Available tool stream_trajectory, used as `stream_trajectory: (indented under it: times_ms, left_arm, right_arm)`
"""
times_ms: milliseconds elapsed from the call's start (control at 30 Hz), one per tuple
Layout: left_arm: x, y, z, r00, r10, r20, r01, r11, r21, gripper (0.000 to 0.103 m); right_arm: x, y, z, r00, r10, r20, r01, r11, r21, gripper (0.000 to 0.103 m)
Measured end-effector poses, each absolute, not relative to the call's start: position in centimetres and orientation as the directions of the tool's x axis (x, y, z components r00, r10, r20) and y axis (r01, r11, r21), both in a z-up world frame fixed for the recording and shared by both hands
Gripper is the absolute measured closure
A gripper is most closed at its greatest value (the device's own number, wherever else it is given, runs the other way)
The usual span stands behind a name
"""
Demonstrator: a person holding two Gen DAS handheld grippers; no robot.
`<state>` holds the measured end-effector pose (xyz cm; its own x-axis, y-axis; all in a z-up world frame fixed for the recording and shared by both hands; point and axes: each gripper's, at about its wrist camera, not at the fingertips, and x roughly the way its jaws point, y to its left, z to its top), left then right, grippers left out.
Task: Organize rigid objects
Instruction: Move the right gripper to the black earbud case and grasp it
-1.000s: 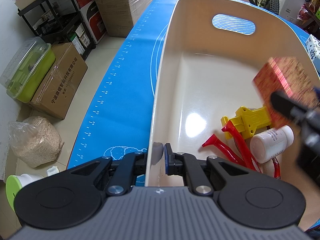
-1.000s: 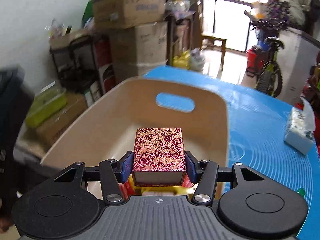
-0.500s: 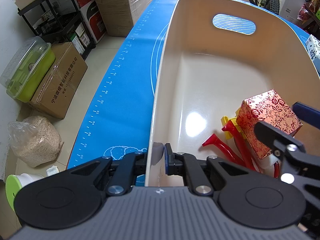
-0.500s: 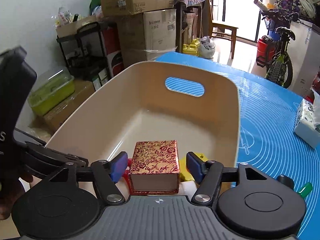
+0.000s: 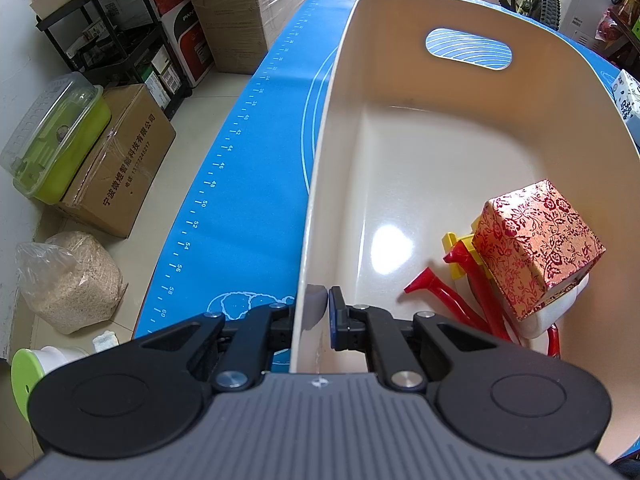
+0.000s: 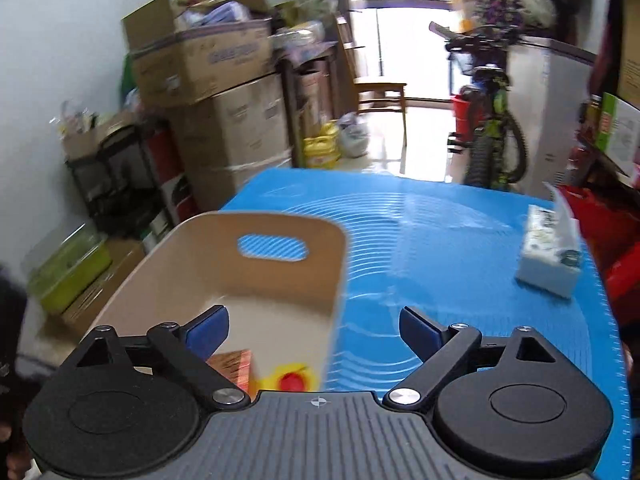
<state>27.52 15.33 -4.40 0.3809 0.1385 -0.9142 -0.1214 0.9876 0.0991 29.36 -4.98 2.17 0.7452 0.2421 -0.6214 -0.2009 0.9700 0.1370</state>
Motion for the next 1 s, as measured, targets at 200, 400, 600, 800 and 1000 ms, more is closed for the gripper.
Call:
stream_trajectory:
  times_ms: [200, 400, 600, 800, 1000]
  left_arm:
    - [27.5, 15.3, -4.4, 0.381, 0.139, -0.914, -0.121, 0.988, 0.100, 0.091]
    - [27.4, 15.4, -4.4, 0.382, 0.141, -0.913, -0.124, 0.987, 0.100, 0.091]
    - [27.4, 15.5, -4.3, 0.381, 0.141, -0.914, -0.126, 0.987, 0.100, 0.091]
    - [27.4, 15.6, -4.4, 0.380, 0.138, -0.915, -0.126, 0.987, 0.097, 0.091]
    - [27.4, 15.6, -4.4, 0.380, 0.138, -0.915, -0.127, 0.987, 0.097, 0.091]
  right_arm:
    - [31.3, -9.8, 1.4, 0.753, 0.163, -0.638, -0.095, 0.986, 0.139, 0.009]
    - [32.7, -13.4, -1.9, 0.744, 0.073, -0.664, 0.006, 0.993, 0.116, 0.009]
    - [33.9, -15.3, -5.1, 0.723, 0.018, -0.691, 0.054, 0.995, 0.083, 0.009]
    - [34.6, -16.1, -7.7, 0.681, -0.009, -0.732, 0.070, 0.996, 0.053, 0.010]
    - [35.1, -15.9, -9.6, 0.638, -0.038, -0.769, 0.069, 0.998, 0.007, 0.014]
